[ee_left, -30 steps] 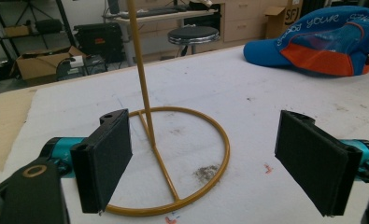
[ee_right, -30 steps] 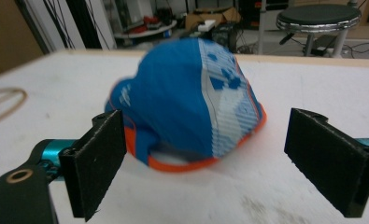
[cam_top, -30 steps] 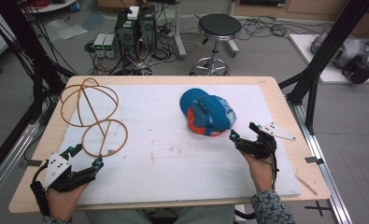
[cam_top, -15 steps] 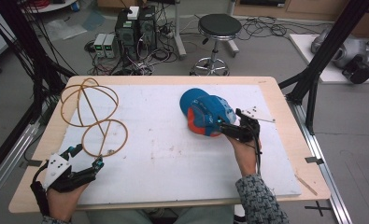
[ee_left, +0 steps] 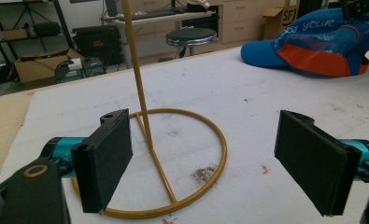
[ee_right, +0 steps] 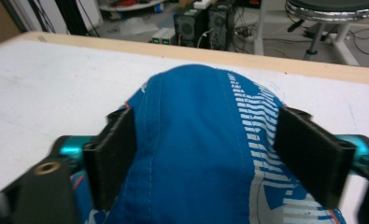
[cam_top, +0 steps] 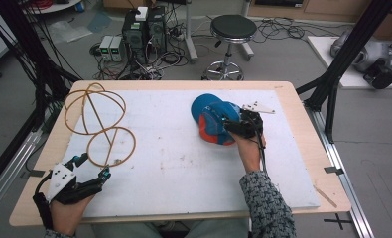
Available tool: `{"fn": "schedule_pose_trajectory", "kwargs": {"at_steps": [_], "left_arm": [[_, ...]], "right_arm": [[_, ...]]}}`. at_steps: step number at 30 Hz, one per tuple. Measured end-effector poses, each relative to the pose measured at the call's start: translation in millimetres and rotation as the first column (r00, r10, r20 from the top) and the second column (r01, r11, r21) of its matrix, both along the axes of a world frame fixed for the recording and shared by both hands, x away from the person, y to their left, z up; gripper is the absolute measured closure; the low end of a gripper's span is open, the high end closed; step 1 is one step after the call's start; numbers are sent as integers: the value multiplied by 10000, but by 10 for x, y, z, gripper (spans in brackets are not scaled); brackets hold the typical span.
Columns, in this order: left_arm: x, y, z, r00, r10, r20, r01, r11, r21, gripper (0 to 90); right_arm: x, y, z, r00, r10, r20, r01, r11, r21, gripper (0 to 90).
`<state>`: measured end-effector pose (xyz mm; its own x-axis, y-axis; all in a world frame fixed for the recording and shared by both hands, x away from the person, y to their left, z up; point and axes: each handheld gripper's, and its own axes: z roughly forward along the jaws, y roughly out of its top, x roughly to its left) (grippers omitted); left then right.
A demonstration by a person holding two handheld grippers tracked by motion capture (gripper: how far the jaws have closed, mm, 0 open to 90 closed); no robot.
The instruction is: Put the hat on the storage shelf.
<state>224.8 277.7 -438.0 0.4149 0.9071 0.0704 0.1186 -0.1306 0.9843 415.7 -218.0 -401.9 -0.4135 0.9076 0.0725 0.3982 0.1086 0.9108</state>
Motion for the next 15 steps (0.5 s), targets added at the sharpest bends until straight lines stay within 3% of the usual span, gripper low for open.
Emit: {"fn": "schedule_pose_trajectory", "kwargs": {"at_steps": [4,7,8,11,15], "left_arm": [[2,-1,-1,10000,39,15,-39,10000,-11,193],[1,-1,0,10000,26,10,-26,10000,8,194],[-1,0,2,10000,19,5,-19,10000,14,194],[0,0,1,10000,22,8,-22,10000,36,194],[1,0,1,10000,18,9,-18,10000,30,195]], "right_arm": [[-1,25,-8,9999,-159,-23,158,9990,-407,387],[4,22,-13,9996,-261,-106,257,9991,-336,500],[4,22,-13,9996,-261,-106,257,9991,-336,500],[-6,43,33,9993,-320,171,326,9987,-400,654],[1,72,85,9996,-272,121,276,9988,-397,746]]}}
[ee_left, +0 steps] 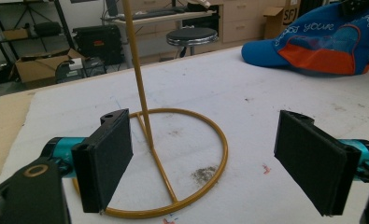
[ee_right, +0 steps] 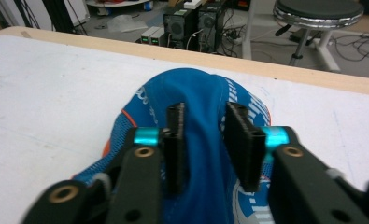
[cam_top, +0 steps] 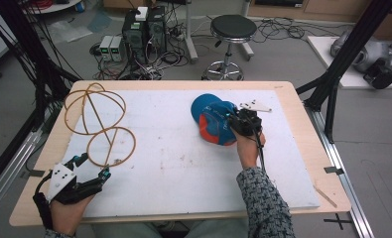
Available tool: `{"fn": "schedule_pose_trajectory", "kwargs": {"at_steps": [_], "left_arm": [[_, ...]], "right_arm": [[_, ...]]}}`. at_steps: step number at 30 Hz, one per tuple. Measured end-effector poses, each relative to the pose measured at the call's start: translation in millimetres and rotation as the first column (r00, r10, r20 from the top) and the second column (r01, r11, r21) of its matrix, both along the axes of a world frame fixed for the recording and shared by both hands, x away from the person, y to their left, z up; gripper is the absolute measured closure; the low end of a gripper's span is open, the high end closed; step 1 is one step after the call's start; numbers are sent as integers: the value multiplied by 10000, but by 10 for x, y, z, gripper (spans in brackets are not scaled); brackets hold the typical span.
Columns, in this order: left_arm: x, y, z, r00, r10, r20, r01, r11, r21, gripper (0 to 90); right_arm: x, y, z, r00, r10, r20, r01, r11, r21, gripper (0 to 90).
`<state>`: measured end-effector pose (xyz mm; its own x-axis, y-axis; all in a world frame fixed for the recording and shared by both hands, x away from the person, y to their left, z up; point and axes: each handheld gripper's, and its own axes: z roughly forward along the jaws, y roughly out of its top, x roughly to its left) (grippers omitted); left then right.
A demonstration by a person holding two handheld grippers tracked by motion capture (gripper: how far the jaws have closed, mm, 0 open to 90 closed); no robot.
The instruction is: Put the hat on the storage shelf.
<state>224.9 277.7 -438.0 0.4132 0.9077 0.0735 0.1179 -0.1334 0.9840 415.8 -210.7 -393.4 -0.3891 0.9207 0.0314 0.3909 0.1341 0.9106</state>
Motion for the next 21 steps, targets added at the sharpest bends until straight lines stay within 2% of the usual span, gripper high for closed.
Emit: {"fn": "schedule_pose_trajectory", "kwargs": {"at_steps": [1,3,4,6,10,13,14,16,17,19,20,21], "left_arm": [[0,-1,0,10000,7,15,-7,10000,-11,195],[-1,1,1,10000,-10,20,10,10000,-20,195],[-1,1,1,10000,-15,23,16,10000,-27,195],[-2,2,2,10000,-27,26,27,10000,-33,195],[-3,4,3,10000,-51,27,51,10000,-27,195],[-1,3,2,10000,-32,26,32,10000,-30,195],[-1,3,3,10000,-32,28,32,10000,-32,195],[-3,1,4,10000,-21,40,21,10000,-26,195],[-3,1,4,10000,-21,40,21,10000,-26,195],[-4,2,4,10000,-34,28,34,10000,-29,195],[-4,2,4,10000,-34,28,34,10000,-29,195],[-4,4,4,10000,-39,39,39,10000,-45,195]], "right_arm": [[2,26,35,10000,33,-59,-32,10000,80,814],[7,37,52,9999,106,-82,-105,9999,116,838],[18,67,85,9998,152,-147,-151,9999,63,880],[22,85,106,9996,216,-166,-216,9998,18,884],[9,138,185,9994,351,-51,-350,9990,260,889],[-3,183,294,9988,484,0,-482,9948,894,890],[-3,183,294,9988,484,0,-482,9948,894,890],[-14,230,399,9979,639,123,-650,9857,1554,890],[-14,230,399,9979,639,123,-650,9857,1554,890],[-18,300,510,9971,742,169,-761,9750,2086,890],[-18,300,510,9971,742,169,-761,9750,2086,890],[-19,348,581,9957,900,214,-925,9644,2477,890]]}}
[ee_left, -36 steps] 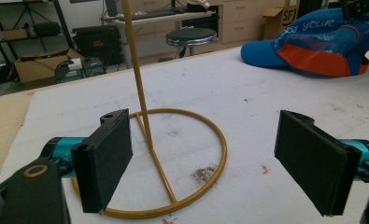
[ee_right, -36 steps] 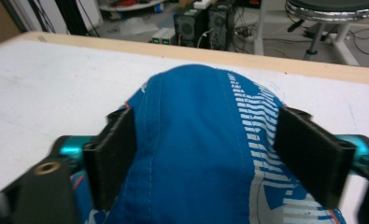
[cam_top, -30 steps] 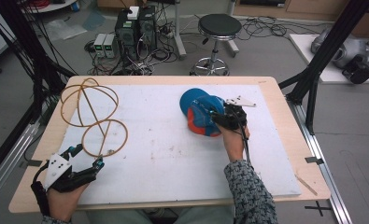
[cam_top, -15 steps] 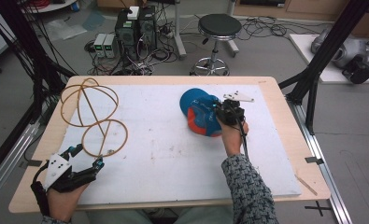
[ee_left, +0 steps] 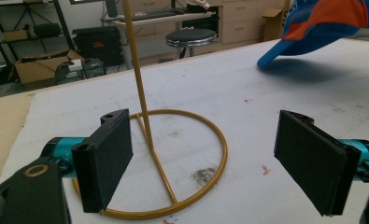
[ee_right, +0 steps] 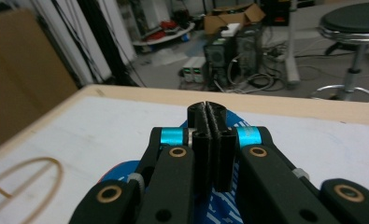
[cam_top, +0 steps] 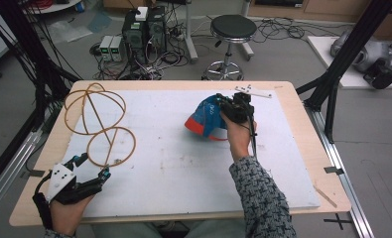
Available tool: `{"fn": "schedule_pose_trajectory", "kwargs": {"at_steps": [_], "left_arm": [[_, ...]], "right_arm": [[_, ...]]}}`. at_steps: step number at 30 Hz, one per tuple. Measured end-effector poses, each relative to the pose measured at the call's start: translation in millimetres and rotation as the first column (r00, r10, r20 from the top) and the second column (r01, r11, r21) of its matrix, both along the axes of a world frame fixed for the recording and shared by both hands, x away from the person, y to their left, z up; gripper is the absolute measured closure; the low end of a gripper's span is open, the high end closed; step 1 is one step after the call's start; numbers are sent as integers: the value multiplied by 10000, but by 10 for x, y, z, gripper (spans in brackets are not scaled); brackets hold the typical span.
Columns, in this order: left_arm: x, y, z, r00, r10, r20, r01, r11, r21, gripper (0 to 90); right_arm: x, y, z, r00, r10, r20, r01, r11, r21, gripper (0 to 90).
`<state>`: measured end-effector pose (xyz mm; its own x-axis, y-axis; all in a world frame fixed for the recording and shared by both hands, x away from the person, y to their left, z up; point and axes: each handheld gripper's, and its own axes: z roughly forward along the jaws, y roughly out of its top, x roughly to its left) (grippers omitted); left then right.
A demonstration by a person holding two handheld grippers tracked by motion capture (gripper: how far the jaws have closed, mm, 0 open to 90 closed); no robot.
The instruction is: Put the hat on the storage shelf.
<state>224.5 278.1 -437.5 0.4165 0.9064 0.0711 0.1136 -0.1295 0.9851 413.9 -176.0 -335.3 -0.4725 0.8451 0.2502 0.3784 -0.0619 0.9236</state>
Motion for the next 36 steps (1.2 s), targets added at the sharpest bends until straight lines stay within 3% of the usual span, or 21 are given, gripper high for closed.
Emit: {"fn": "schedule_pose_trajectory", "kwargs": {"at_steps": [4,8,16,23,25,27,28,29,32,33,36], "left_arm": [[0,1,1,10000,-9,2,9,10000,-1,196],[-4,1,5,10000,-20,18,20,10000,-11,196],[-8,12,6,10000,-11,75,11,10000,-79,196],[-12,20,5,10000,-20,62,21,9999,-108,201],[-11,17,3,10000,-23,67,24,9999,-107,202],[-11,17,4,10000,-45,49,45,10000,-60,202],[-13,17,5,10000,-49,59,49,10000,-53,202],[-15,15,6,10000,-45,77,46,9999,-101,202],[-16,20,5,9999,-52,90,53,9999,-118,203],[-17,25,5,10000,-53,73,53,9999,-113,203],[-17,38,4,10000,-22,48,22,9999,-129,203]], "right_arm": [[0,83,112,9999,158,17,-159,9989,437,890],[29,249,324,9992,353,180,-368,9956,862,890],[82,505,645,9952,611,771,-672,9946,795,889],[117,814,1039,9832,968,1550,-1083,9918,674,890],[117,860,1087,9808,998,1673,-1112,9920,605,890],[120,987,1215,9726,1149,2021,-1297,9896,619,889],[120,987,1215,9726,1149,2021,-1297,9896,619,889],[120,1062,1286,9624,1350,2357,-1545,9858,663,890],[113,1166,1382,9428,1713,2859,-1936,9797,514,889],[113,1166,1382,9428,1713,2859,-1936,9797,514,889],[99,1264,1467,9228,2068,3251,-2435,9669,759,889]]}}
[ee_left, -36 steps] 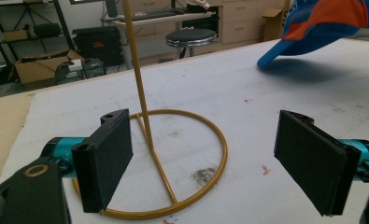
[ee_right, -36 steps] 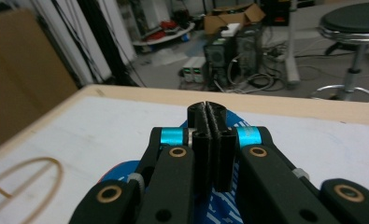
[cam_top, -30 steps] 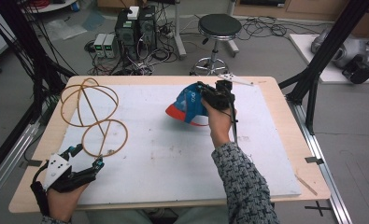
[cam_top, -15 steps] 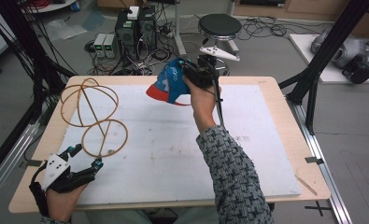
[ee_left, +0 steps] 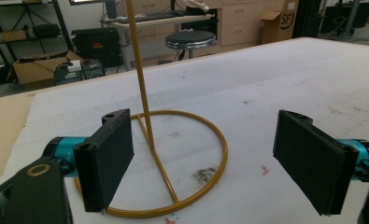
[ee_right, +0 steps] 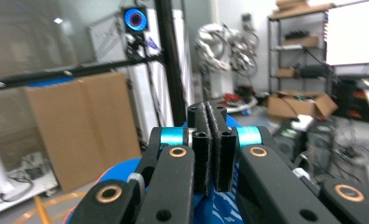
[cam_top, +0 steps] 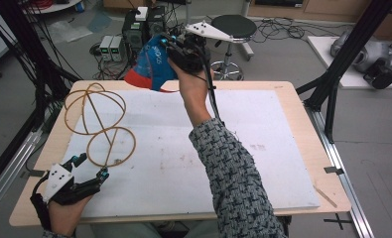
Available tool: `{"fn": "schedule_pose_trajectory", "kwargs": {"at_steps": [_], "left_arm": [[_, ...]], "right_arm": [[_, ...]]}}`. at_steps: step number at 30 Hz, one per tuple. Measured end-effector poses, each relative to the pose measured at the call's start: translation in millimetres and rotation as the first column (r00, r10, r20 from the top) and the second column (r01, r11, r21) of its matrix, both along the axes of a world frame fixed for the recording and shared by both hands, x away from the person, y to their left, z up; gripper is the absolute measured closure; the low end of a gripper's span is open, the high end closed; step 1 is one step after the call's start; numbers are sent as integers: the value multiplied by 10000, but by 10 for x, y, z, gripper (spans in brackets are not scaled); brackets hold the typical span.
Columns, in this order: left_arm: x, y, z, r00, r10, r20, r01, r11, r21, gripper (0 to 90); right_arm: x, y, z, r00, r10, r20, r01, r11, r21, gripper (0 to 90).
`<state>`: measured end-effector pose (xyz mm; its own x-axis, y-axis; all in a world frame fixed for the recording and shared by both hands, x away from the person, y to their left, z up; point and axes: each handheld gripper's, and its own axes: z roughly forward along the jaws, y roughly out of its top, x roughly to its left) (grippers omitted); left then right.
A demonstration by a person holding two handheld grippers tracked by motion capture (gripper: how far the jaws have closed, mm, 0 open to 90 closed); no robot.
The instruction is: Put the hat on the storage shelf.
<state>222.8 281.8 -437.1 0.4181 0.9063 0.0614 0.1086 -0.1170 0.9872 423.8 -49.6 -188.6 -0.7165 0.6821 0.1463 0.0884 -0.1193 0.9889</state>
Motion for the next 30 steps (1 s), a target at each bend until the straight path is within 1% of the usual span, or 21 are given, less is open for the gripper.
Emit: {"fn": "schedule_pose_trajectory", "kwargs": {"at_steps": [1,2,3,4,5,7,12,13,14,15,17,18,20,22,26,27,28,29,30], "left_arm": [[-1,0,-1,10000,1,11,-1,10000,-25,203],[-2,1,-1,10000,-2,12,2,10000,-14,203],[-2,-4,-1,10000,-11,23,11,10000,-32,203],[-2,-4,-1,10000,-11,23,11,10000,-32,203],[-3,-6,0,10000,-15,15,15,10000,-11,203],[-5,-4,2,10000,-29,-11,29,10000,16,203],[-4,-6,1,10000,-22,-17,22,10000,-32,203],[-6,-5,1,10000,-30,-20,30,10000,-15,203],[-7,-3,2,10000,-40,-22,40,10000,7,203],[-8,-5,3,10000,-29,-15,29,10000,-13,203],[-10,-3,3,10000,-36,-18,36,10000,-10,203],[-10,-3,3,10000,-30,-17,30,10000,-17,203],[-12,3,3,10000,-39,-17,39,10000,1,203],[-14,6,4,10000,-55,-6,55,10000,-6,203],[-22,11,5,10000,-49,-1,49,10000,-38,203],[-24,13,5,10000,-46,1,46,10000,-51,203],[-25,14,6,10000,-37,9,37,10000,-57,203],[-28,18,6,10000,-33,5,33,10000,-36,203],[-30,20,7,10000,-39,7,39,10000,-33,203]], "right_arm": [[0,0,0,10000,0,0,0,10000,0,889],[0,23,14,10000,77,20,-77,9999,101,889],[-4,70,35,9996,292,15,-293,9991,294,889],[-4,70,35,9996,292,15,-293,9991,294,889],[-15,129,52,9991,427,38,-428,9986,321,889],[-22,159,59,9988,480,77,-483,9982,351,889],[-58,374,95,9963,840,155,-845,9958,339,889],[-58,374,95,9963,840,155,-845,9958,339,889],[-55,439,103,9958,907,140,-911,9952,369,889],[-55,439,103,9958,907,140,-911,9952,369,889],[-53,540,124,9949,997,142,-1002,9941,420,889],[-53,540,124,9949,997,142,-1002,9941,420,889],[-61,612,140,9942,1058,171,-1065,9932,463,889],[-78,719,154,9925,1211,191,-1219,9915,463,889],[-98,818,142,9893,1450,185,-1456,9884,436,889],[-110,877,122,9862,1654,114,-1658,9851,451,889],[-110,877,122,9862,1654,114,-1658,9851,451,889],[-123,932,99,9827,1853,3,-1852,9819,399,889],[-132,956,90,9810,1940,-52,-1937,9804,365,889]]}}
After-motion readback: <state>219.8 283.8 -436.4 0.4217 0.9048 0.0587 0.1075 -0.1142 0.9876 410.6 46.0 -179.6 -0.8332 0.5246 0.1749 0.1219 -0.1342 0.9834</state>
